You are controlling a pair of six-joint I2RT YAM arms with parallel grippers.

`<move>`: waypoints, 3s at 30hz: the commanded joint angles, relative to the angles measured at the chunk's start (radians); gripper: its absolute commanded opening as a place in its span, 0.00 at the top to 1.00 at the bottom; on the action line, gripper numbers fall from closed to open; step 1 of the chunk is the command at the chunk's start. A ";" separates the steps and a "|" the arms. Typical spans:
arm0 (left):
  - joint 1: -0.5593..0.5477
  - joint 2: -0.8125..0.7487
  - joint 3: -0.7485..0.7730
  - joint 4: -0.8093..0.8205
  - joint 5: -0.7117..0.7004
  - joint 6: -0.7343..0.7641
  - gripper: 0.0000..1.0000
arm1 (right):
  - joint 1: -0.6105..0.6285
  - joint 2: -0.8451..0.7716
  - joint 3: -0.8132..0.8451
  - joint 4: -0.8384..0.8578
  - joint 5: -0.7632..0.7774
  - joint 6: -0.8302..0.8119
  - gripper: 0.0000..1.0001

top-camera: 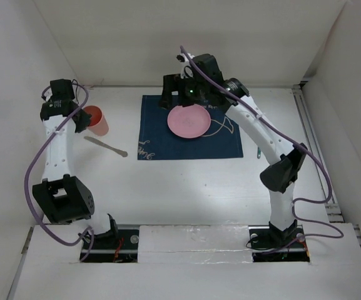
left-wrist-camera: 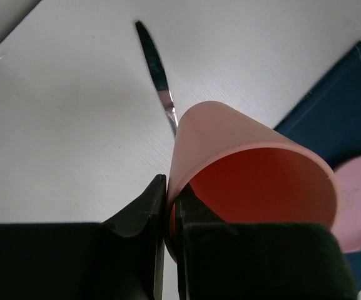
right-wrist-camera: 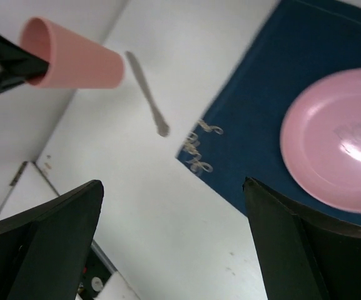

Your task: Set the dinner table for one person

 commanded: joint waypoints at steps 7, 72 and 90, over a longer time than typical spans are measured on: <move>-0.302 -0.044 0.071 -0.108 0.042 0.128 1.00 | 0.082 0.065 0.163 0.003 0.109 0.073 0.05; -0.503 0.022 0.213 -0.042 0.304 0.134 0.52 | 0.202 0.152 -0.012 -0.019 0.332 0.103 1.00; -0.422 -0.024 0.259 -0.170 0.057 -0.015 0.00 | -0.234 0.334 0.251 -0.072 0.488 0.051 1.00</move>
